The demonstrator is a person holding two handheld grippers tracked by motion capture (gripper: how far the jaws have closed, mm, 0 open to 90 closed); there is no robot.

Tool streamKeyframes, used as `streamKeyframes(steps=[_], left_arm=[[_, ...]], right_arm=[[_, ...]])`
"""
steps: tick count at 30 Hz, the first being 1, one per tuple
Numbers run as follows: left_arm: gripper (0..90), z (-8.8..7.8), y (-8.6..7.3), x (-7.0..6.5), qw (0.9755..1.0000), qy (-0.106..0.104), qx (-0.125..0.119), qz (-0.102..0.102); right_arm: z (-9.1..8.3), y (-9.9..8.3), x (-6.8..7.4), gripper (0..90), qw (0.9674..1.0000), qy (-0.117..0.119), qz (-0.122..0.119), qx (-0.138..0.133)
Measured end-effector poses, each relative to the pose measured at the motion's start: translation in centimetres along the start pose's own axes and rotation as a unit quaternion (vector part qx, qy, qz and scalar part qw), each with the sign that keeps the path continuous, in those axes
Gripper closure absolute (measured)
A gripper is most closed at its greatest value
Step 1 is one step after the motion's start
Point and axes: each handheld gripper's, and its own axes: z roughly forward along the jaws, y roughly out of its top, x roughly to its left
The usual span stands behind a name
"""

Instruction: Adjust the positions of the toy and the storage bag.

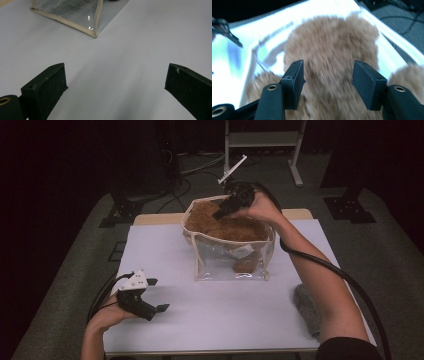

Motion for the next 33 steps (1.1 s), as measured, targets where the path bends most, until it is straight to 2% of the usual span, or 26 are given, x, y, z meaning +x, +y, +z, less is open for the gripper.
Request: streamKeyframes(steps=[7, 12, 15, 16, 17, 21, 22, 24, 26, 28, 33], left_arm=[[3.1, -0.1, -0.1, 0.1, 1.0000, 0.001, 0.000, 0.001], [3.1, -0.1, -0.1, 0.1, 1.0000, 0.001, -0.001, -0.001], [3.1, -0.1, -0.1, 0.0, 1.0000, 0.000, -0.001, -0.002], [3.1, -0.1, -0.1, 0.0, 1.0000, 0.000, -0.001, -0.002], [3.1, -0.1, -0.1, 0.0, 1.0000, 0.000, -0.001, -0.002], [3.1, -0.2, -0.2, 0.1, 1.0000, 0.001, -0.002, -0.001], [3.1, -0.2, -0.2, 0.1, 1.0000, 0.001, -0.002, -0.001], [3.1, -0.3, -0.2, 0.1, 1.0000, 0.001, -0.001, -0.001], [3.1, -0.3, -0.1, 0.1, 1.0000, 0.000, -0.001, 0.000], [3.1, -0.3, -0.1, 0.0, 1.0000, 0.000, -0.001, -0.001], [3.1, -0.3, -0.1, 0.0, 1.0000, 0.001, -0.002, -0.001]], right_arm=[[1.1, 2.3, 0.7, 41.5, 0.9994, 0.011, -0.002, -0.033], [2.0, 3.3, 1.1, 44.5, 0.9993, 0.008, -0.012, -0.036], [2.8, 4.1, 1.2, 52.6, 0.9994, 0.006, -0.006, -0.034], [2.8, 4.1, 1.2, 52.6, 0.9994, 0.006, -0.006, -0.034], [3.2, 4.2, 1.2, 57.3, 0.9996, 0.000, -0.010, -0.027], [4.0, 4.0, 1.2, 67.2, 0.9998, -0.005, -0.011, -0.017], [4.0, 4.0, 1.2, 67.2, 0.9998, -0.005, -0.011, -0.017], [4.2, 3.7, 1.1, 74.3, 0.9999, -0.005, -0.007, -0.006], [4.2, 3.6, 1.1, 75.9, 1.0000, -0.003, -0.005, 0.000], [4.6, 3.3, 1.1, 82.4, 0.9997, 0.001, -0.009, 0.022], [5.3, 2.8, 1.1, 85.1, 0.9987, 0.008, -0.009, 0.049]])
